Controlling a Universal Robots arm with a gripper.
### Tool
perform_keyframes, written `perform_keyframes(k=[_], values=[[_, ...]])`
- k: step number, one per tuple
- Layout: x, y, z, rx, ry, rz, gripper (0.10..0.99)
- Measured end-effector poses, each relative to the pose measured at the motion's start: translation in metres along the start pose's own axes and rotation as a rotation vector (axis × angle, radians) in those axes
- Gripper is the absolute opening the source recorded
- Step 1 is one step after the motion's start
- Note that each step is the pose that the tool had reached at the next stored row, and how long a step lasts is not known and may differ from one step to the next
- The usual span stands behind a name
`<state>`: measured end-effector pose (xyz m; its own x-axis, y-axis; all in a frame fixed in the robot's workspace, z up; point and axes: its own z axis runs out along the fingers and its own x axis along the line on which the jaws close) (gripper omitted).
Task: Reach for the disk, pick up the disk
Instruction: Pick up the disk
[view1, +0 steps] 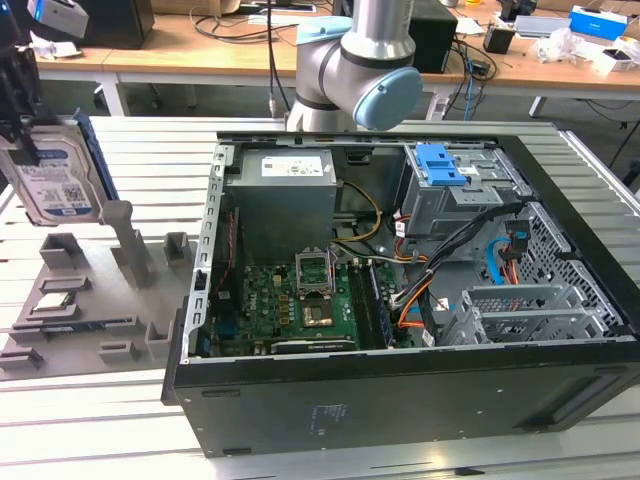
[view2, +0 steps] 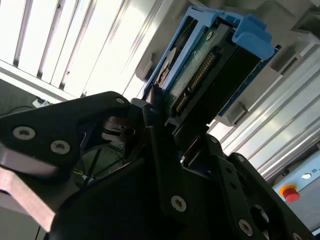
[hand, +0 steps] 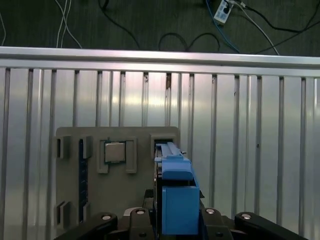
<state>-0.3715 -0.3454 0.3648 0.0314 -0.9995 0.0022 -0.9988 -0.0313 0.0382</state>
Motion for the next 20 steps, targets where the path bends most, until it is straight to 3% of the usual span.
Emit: perform_keyframes(k=[11,14,20], values=[[-0.0014,0.0020,-0.0527,0.000,0.0025,0.000,0.365],[-0.0017,0.0027,-0.0730,0.000,0.0031,0.000,0.365],[-0.0020,0.0035,-0.0977,0.000,0.0044,0.000,0.365]])
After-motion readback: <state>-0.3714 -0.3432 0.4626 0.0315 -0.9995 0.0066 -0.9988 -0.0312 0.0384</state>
